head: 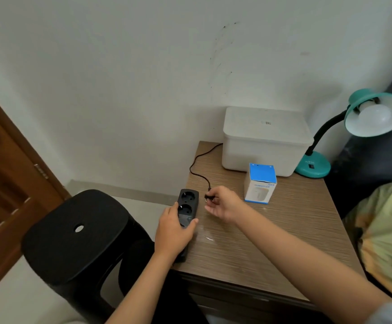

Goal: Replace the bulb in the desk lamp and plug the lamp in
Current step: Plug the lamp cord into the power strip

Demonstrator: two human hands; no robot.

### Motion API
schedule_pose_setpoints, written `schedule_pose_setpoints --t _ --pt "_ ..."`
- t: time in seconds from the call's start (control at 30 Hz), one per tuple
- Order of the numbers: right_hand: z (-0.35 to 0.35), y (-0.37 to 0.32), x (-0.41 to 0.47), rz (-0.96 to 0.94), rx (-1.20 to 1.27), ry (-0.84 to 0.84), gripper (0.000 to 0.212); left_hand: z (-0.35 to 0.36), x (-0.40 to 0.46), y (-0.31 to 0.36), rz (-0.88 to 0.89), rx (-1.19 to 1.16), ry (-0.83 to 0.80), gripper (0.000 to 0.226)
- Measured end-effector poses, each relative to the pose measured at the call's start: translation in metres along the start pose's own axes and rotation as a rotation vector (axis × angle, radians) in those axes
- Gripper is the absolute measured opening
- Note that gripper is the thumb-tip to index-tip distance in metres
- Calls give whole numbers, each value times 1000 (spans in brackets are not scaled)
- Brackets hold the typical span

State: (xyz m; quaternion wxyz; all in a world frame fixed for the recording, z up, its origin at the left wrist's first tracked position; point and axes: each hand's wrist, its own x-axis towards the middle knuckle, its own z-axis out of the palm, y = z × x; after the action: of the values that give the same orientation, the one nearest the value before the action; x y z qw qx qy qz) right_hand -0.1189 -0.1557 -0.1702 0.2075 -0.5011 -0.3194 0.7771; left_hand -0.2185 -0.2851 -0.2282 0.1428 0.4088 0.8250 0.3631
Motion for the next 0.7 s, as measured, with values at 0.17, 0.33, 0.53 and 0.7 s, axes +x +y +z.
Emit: schedule_pose_setpoints --t 0.17,0.33,0.53,0.7 --pt "12 -4 3 21 -38 -147 12 0 1 -1 21 -31 14 57" --pt "21 -2 10 -107 -67 -72 30 0 2 -2 43 -49 24 52" --pt "26 12 15 -306 -261 96 19 0 2 -1 39 -47 30 51" --pt "26 18 19 -583 -682 187 17 1 3 -3 21 -41 24 61"
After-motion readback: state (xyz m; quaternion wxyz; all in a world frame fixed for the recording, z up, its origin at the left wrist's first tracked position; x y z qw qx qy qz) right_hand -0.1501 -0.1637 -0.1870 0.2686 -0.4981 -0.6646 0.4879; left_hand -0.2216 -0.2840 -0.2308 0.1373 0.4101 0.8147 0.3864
